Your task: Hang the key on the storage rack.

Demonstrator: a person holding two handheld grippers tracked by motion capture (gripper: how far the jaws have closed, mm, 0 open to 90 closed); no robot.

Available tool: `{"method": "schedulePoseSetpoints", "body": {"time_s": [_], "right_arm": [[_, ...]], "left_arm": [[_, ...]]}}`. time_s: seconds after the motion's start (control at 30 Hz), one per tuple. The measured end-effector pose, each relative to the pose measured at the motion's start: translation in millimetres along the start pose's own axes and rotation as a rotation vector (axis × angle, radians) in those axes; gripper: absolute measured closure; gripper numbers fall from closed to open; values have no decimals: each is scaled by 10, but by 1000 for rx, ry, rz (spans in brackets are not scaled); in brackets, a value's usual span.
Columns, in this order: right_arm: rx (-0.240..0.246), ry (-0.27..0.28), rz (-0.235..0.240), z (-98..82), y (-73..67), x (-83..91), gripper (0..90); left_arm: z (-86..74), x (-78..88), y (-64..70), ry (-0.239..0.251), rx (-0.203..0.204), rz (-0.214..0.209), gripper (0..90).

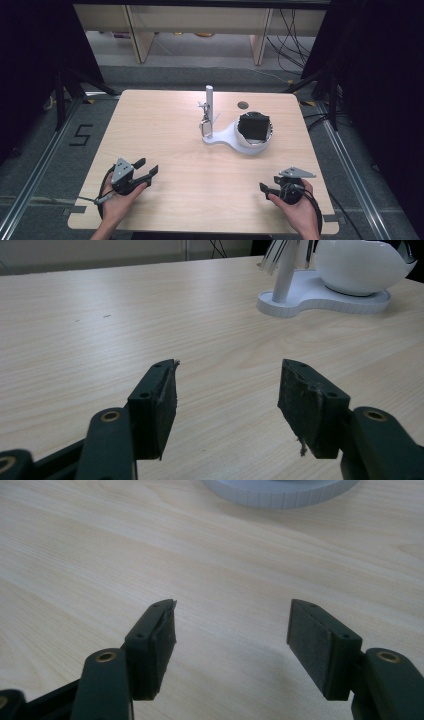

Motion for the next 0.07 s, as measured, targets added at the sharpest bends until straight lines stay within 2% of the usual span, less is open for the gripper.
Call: {"method": "schedulePoseSetpoints", "body": {"time_s": [0.07], "right_arm": [[20,27,-4,6,12,0,367]], "left_arm": [[-4,-5,-18,31,0,1,413]]}}
Point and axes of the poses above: each handheld gripper's, and its own axes: x roughly backward along the jaws, z roughly out of its top, y roughly to its right, the point moved 5 cm from there along -x, roughly forward along the jaws, and after that the axes turned 5 degrees about -y, right-handed, at the moved point
